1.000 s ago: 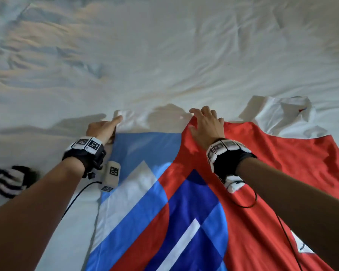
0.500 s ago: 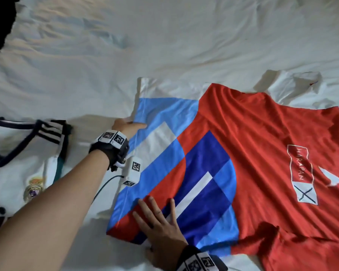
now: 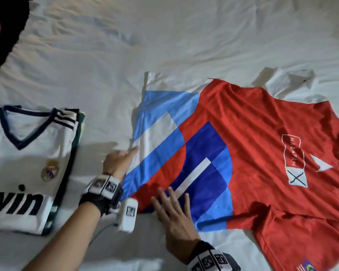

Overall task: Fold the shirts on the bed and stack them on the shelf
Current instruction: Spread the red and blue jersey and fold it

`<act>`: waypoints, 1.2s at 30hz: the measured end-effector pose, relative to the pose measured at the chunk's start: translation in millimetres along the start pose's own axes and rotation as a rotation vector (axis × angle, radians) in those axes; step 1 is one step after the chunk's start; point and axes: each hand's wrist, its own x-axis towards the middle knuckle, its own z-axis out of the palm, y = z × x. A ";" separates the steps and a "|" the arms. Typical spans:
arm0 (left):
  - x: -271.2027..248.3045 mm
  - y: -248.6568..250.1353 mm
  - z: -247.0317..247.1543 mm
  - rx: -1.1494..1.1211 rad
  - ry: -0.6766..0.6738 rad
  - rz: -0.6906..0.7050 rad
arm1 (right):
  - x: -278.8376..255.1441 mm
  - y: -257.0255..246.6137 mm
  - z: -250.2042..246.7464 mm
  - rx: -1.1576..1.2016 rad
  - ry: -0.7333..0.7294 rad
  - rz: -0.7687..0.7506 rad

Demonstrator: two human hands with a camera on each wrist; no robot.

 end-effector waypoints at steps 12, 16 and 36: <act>-80.1 -74.9 2.3 -0.063 0.237 0.261 | -18.4 27.9 -4.3 0.078 0.043 0.056; -85.0 -87.2 -4.1 -0.011 0.263 0.191 | -32.9 26.6 -8.0 0.120 -0.047 -0.005; -229.6 -34.7 214.2 0.766 -0.274 0.974 | -236.0 188.4 -18.6 0.141 0.130 0.536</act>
